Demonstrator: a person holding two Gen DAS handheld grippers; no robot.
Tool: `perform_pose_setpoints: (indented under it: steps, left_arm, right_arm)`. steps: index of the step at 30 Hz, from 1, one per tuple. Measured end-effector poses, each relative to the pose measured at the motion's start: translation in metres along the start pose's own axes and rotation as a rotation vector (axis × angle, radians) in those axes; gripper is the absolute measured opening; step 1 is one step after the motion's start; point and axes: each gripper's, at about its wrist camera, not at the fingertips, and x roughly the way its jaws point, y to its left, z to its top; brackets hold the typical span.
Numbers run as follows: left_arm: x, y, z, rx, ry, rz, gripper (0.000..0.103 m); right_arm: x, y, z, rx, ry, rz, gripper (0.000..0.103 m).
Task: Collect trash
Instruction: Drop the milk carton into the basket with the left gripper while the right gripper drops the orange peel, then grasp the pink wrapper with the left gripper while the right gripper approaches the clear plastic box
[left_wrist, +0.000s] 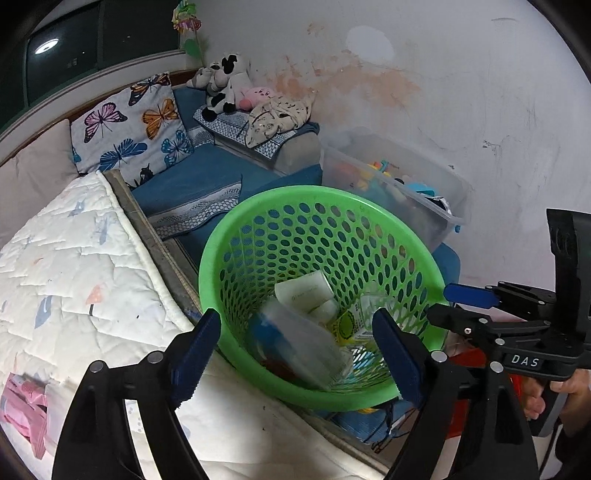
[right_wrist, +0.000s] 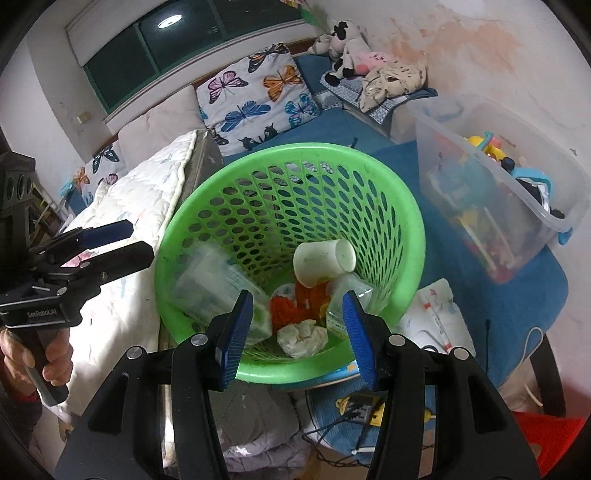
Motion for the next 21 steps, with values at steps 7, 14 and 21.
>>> perform_pose_setpoints:
  steps: [7, 14, 21]
  left_arm:
    - [-0.023, 0.018, -0.011, -0.041, -0.029, 0.037, 0.081]
    - [-0.051, 0.056, -0.029, -0.119, -0.050, 0.105, 0.081]
    - [-0.076, 0.104, -0.052, -0.192, -0.056, 0.192, 0.081]
  right_arm:
    - [-0.003, 0.023, -0.001, -0.037, -0.001, 0.022, 0.051]
    - [0.000, 0.053, 0.002, -0.080, 0.004, 0.052, 0.052]
    - [0.009, 0.086, 0.004, -0.120, 0.023, 0.085, 0.052]
